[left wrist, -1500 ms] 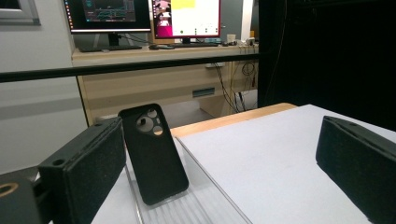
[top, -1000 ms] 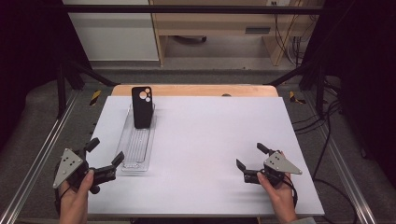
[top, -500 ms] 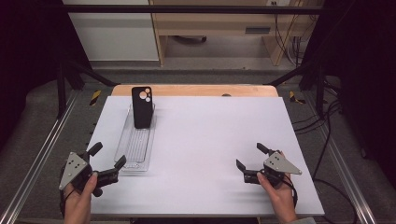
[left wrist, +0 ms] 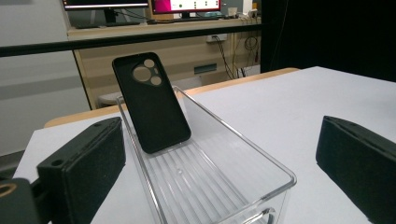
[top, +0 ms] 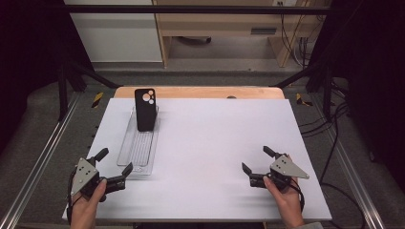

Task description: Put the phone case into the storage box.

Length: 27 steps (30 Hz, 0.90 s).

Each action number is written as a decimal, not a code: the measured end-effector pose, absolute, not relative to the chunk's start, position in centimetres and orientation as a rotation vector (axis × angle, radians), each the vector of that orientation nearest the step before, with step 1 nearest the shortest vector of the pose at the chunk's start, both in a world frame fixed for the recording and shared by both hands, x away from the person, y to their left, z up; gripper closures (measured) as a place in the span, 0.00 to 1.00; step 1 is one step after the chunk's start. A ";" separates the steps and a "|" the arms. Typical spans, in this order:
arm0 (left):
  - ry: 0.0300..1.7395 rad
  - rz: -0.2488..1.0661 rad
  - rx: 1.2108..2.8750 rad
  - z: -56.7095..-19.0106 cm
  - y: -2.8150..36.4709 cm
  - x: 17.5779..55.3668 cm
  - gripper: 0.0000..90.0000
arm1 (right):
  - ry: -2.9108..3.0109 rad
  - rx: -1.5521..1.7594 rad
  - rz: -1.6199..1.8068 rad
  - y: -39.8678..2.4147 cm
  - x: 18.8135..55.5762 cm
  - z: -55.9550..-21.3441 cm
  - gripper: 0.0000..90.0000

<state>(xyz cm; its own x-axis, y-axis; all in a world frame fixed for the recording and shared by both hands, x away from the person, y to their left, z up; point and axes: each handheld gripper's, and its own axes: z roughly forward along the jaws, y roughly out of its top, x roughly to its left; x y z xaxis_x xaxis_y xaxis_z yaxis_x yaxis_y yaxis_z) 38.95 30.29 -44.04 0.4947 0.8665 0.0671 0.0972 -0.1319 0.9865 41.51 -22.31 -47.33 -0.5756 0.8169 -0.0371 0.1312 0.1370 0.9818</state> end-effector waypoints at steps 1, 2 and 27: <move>0.856 0.825 1.576 -44.1 30.3 38.9 0.01 | 1.823 0.910 1.481 -22.3 41.5 -47.3 0.04; 0.858 0.823 1.574 -44.2 30.3 38.9 0.01 | 1.823 0.909 1.480 -22.3 41.5 -47.3 0.04; 0.885 0.790 1.540 -46.0 31.8 38.9 0.01 | 1.766 0.854 1.472 -23.4 40.3 -47.1 0.03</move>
